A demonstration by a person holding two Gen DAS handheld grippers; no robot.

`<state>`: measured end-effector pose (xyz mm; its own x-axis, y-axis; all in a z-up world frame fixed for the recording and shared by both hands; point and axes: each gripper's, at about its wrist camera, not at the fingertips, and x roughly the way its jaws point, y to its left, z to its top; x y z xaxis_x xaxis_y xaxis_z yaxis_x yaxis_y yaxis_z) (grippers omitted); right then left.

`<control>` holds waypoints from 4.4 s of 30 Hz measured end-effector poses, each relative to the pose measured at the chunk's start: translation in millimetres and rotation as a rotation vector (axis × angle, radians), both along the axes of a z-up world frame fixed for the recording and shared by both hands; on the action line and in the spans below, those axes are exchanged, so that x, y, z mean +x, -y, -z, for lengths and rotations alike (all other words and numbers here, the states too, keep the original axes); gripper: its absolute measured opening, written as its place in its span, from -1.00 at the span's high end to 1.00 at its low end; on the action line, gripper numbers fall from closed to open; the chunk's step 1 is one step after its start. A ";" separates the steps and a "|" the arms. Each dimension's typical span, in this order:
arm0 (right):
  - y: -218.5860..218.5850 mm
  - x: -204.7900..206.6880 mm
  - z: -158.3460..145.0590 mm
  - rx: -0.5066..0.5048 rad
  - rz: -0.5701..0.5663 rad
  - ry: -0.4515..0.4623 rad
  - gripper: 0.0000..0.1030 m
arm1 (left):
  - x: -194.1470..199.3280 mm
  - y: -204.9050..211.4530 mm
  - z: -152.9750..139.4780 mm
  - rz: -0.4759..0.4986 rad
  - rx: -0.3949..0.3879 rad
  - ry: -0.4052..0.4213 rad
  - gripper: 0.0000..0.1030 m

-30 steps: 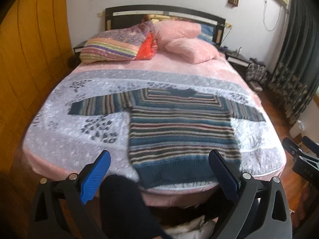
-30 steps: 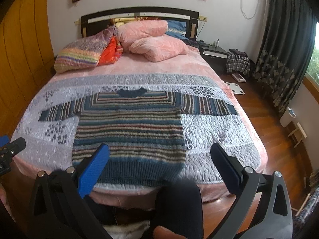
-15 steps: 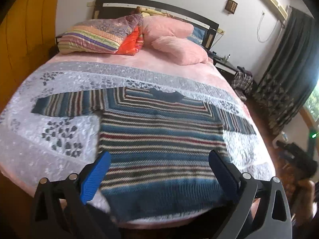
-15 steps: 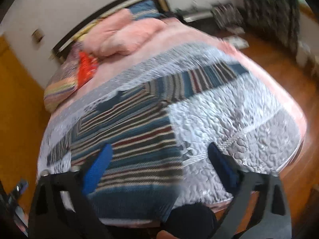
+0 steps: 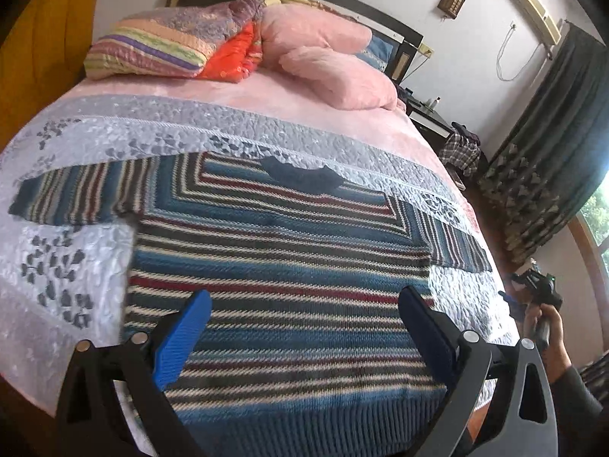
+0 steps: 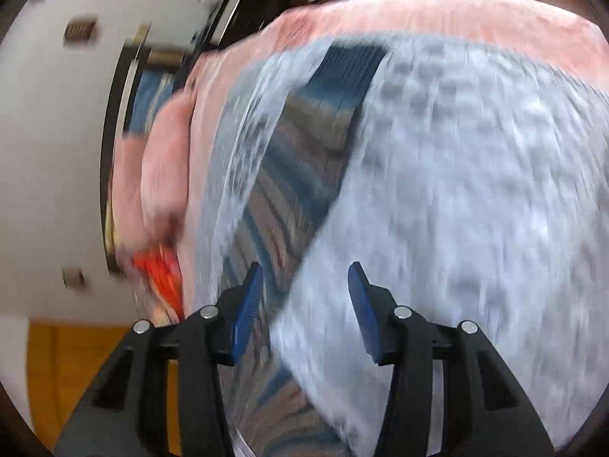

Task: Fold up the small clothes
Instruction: 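Grasp the sweater's sleeve cuff with the right gripper and lift it, then carry the sleeve across the sweater body with the right gripper and release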

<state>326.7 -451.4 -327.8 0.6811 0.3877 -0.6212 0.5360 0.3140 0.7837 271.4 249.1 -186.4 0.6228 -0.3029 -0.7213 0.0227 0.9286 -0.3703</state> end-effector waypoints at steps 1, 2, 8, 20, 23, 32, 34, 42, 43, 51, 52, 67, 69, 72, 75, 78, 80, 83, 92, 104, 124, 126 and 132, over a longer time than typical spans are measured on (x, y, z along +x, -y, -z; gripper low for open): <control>12.7 8.5 5.0 0.010 0.026 0.005 0.22 | 6.4 2.0 5.3 0.002 -0.010 -0.010 -0.92; 22.5 15.0 9.5 0.012 0.048 0.008 0.23 | 11.5 4.0 10.1 0.003 -0.019 -0.019 -0.92; 66.6 58.5 42.5 0.014 0.151 -0.010 0.24 | 34.6 18.9 40.9 0.005 -0.025 -0.037 -0.92; 88.4 111.7 77.3 -0.041 0.167 -0.033 0.31 | 54.9 17.3 77.7 -0.022 -0.084 -0.089 -0.92; 91.7 117.5 71.2 -0.088 0.160 -0.047 0.71 | 59.8 10.0 83.8 -0.043 -0.118 -0.114 -0.92; 74.1 122.9 -1.2 -0.247 0.076 0.059 0.84 | 53.0 -10.4 63.3 -0.083 -0.172 -0.086 -0.92; 62.8 124.9 -20.5 -0.310 0.044 0.074 0.84 | 53.3 -13.5 57.8 -0.079 -0.183 -0.080 -0.92; -22.5 129.4 -114.8 -0.520 -0.103 0.224 0.85 | 46.1 -31.3 31.6 -0.086 -0.196 -0.037 -0.92; -34.9 129.6 -123.9 -0.536 -0.120 0.245 0.85 | 46.3 -33.4 29.0 -0.088 -0.199 -0.031 -0.92; -144.1 133.9 -173.0 -0.626 -0.268 0.358 0.85 | 47.9 -37.2 1.6 -0.063 -0.138 0.037 -0.92; -161.2 135.5 -175.5 -0.634 -0.292 0.370 0.85 | 49.8 -36.3 -1.0 -0.052 -0.126 0.034 -0.92; -387.8 146.3 -101.3 -0.912 -0.693 0.318 0.85 | 101.8 -19.3 9.2 0.097 -0.103 -0.012 -0.92; -413.6 146.3 -78.8 -0.959 -0.750 0.293 0.85 | 113.2 -17.8 18.4 0.112 -0.134 -0.027 -0.92; -450.6 143.1 -37.4 -1.062 -0.847 0.246 0.85 | 130.2 -14.9 34.4 0.135 -0.193 -0.066 -0.92; -468.9 140.2 -5.8 -1.105 -0.927 0.195 0.71 | 150.2 -9.7 56.2 0.154 -0.282 -0.125 -0.92; -467.6 122.9 4.3 -1.066 -0.972 0.199 0.29 | 170.6 2.5 83.3 0.182 -0.406 -0.222 -0.92; -454.6 100.0 -3.4 -1.057 -0.909 0.228 0.19 | 186.4 15.4 103.3 0.189 -0.485 -0.276 -0.92; -427.5 62.4 -8.7 -0.979 -0.799 0.219 0.17 | 206.3 35.4 128.8 0.181 -0.528 -0.333 -0.92; -397.7 5.9 21.4 -0.716 -0.617 0.210 0.14 | 257.4 97.1 192.5 0.156 -0.567 -0.499 -0.89; -395.6 3.0 28.7 -0.660 -0.603 0.237 0.14 | 268.3 103.8 196.0 0.150 -0.518 -0.560 0.84; -401.2 0.8 27.0 -0.659 -0.602 0.255 0.14 | 293.9 29.2 -30.2 0.273 -0.335 -0.203 0.87; -401.2 0.6 27.0 -0.659 -0.602 0.257 0.14 | 290.8 12.5 -25.8 0.257 -0.328 -0.207 0.87; -403.4 0.4 26.2 -0.661 -0.604 0.260 0.14 | 285.9 -39.7 24.8 0.172 -0.318 -0.271 0.87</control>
